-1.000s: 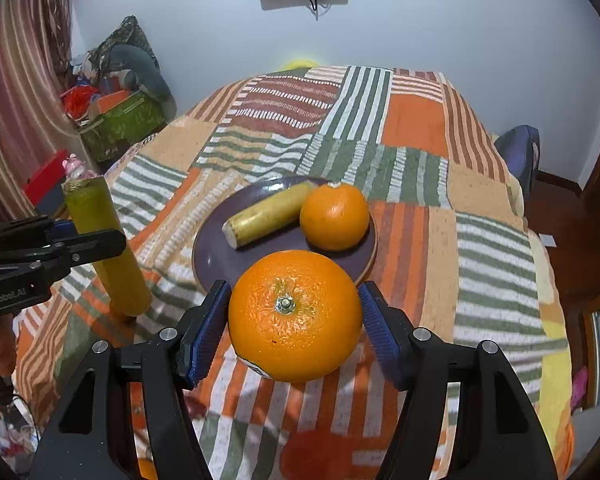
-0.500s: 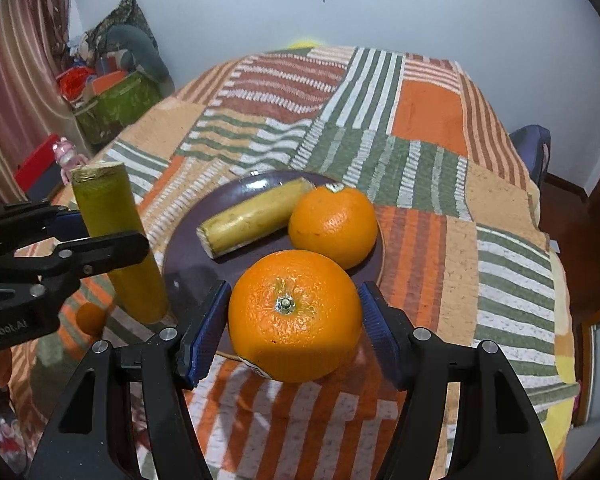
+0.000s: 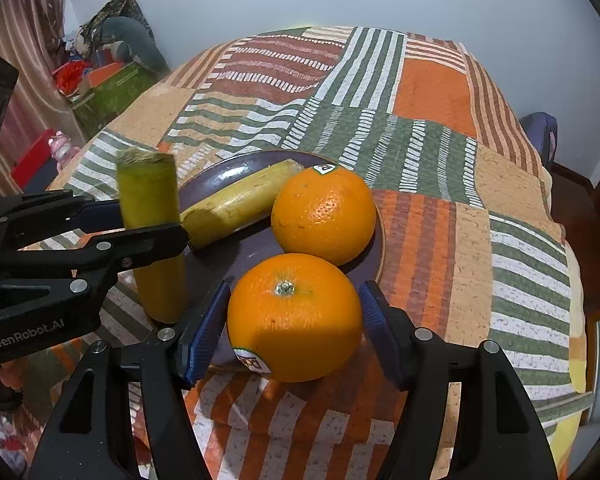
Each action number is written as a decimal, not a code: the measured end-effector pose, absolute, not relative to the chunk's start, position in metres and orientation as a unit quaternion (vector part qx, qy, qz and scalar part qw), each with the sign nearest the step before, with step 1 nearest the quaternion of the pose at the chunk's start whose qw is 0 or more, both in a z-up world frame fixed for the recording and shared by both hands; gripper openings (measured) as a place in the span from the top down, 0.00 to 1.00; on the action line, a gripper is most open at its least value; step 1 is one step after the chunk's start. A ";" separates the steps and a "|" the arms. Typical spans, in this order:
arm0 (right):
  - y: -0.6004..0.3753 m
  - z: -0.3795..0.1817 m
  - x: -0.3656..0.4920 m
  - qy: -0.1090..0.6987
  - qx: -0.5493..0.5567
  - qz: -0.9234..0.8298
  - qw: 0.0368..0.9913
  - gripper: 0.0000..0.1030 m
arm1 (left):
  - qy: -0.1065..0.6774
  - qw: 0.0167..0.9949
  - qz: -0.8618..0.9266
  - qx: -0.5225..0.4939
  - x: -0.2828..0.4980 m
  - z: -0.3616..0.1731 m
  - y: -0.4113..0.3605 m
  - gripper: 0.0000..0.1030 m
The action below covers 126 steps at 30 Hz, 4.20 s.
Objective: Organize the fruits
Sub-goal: 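Carry the cob and orange onto the purple plate and open both tools, then withdraw both tools from the plate toward the red tomatoes, then grasp a red tomato with the left tool while the right tool grasps another tomato, then carry both tomatoes to the purple plate and lower them beside the oranges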
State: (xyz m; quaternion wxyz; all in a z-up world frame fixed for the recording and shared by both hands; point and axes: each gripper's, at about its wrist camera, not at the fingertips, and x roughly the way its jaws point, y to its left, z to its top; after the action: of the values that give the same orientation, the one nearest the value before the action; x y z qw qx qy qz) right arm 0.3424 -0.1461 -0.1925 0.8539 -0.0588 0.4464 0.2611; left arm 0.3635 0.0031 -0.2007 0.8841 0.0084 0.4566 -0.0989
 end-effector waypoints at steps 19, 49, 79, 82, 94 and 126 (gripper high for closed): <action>-0.178 -0.133 0.297 0.383 -0.047 0.235 0.892 0.26 | 0.421 0.903 -0.083 0.016 0.297 -0.150 0.017 0.51; -0.214 -0.177 0.202 0.437 -0.031 0.214 0.873 0.24 | 0.486 0.869 -0.097 0.002 0.175 -0.202 0.003 0.46; -0.207 -0.212 0.224 0.473 -0.005 0.232 0.850 0.58 | 0.486 0.870 -0.083 -0.012 0.196 -0.218 0.001 0.53; -0.207 -0.207 0.223 0.467 -0.005 0.233 0.853 0.58 | 0.482 0.872 -0.085 -0.018 0.195 -0.213 0.003 0.54; -0.199 -0.174 0.235 0.429 -0.004 0.242 0.870 0.58 | 0.443 0.892 -0.084 -0.029 0.208 -0.175 0.016 0.54; -0.155 -0.170 0.294 0.409 -0.028 0.272 0.871 0.58 | 0.493 0.864 -0.097 -0.029 0.277 -0.238 0.031 0.46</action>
State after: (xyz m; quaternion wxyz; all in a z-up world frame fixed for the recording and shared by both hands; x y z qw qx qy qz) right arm 0.2940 -0.1546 -0.1704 0.8708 -0.0278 0.4090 0.2715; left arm 0.2772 0.0310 -0.2380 0.8641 -0.0286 0.4931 -0.0973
